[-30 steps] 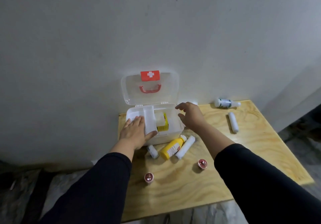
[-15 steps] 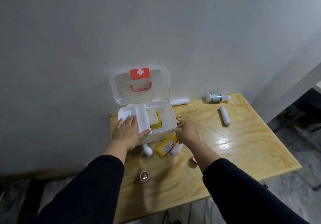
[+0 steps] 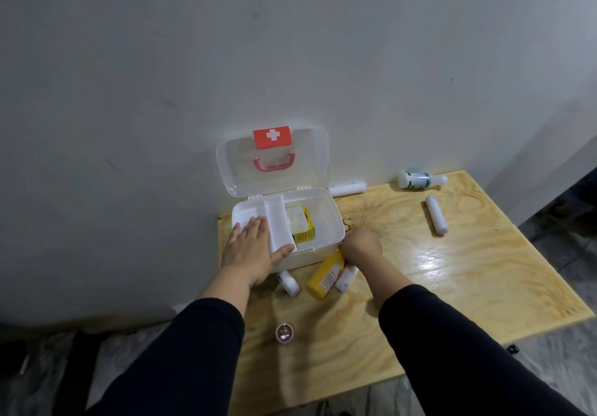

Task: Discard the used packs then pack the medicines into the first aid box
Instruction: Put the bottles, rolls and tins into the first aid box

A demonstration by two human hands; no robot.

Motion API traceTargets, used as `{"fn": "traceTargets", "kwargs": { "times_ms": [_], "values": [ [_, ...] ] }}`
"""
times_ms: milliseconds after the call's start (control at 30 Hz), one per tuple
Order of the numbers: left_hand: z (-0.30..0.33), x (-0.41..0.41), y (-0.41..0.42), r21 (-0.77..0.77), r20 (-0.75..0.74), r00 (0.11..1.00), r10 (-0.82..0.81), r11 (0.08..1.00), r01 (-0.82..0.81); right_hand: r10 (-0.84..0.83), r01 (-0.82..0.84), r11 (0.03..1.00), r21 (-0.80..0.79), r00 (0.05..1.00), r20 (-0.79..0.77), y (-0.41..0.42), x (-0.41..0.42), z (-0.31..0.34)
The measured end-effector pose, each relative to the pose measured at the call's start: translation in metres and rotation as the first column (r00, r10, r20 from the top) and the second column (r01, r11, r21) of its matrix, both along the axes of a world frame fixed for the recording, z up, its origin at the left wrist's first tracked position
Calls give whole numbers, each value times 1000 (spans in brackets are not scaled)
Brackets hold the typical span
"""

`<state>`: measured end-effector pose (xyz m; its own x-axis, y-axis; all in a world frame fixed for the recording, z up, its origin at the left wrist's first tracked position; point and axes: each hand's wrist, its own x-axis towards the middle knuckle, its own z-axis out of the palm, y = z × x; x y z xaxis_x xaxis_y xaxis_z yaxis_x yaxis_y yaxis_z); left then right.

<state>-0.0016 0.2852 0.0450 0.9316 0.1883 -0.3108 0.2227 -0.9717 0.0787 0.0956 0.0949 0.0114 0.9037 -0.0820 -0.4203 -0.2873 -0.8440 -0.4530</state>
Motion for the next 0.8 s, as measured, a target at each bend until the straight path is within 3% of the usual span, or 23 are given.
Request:
{"fn": "traceTargets", "kwargs": {
  "times_ms": [167, 233, 533, 800],
  "values": [
    [0, -1, 0, -8, -7, 1000, 0, 1000, 0, 56, -38, 977, 209, 995, -78, -17, 3, 16],
    [1, -1, -1, -15, -4, 1000, 0, 1000, -1, 99, -84, 959, 272, 994, -43, -27, 4, 25],
    [3, -3, 0, -29, -7, 1000, 12, 1000, -12, 168, -219, 968, 126, 931, 325, -60, 4, 75],
    [3, -1, -2, -42, -2, 1000, 11, 999, -11, 178, -294, 944, 152, 838, 515, -59, 16, 138]
  ]
}}
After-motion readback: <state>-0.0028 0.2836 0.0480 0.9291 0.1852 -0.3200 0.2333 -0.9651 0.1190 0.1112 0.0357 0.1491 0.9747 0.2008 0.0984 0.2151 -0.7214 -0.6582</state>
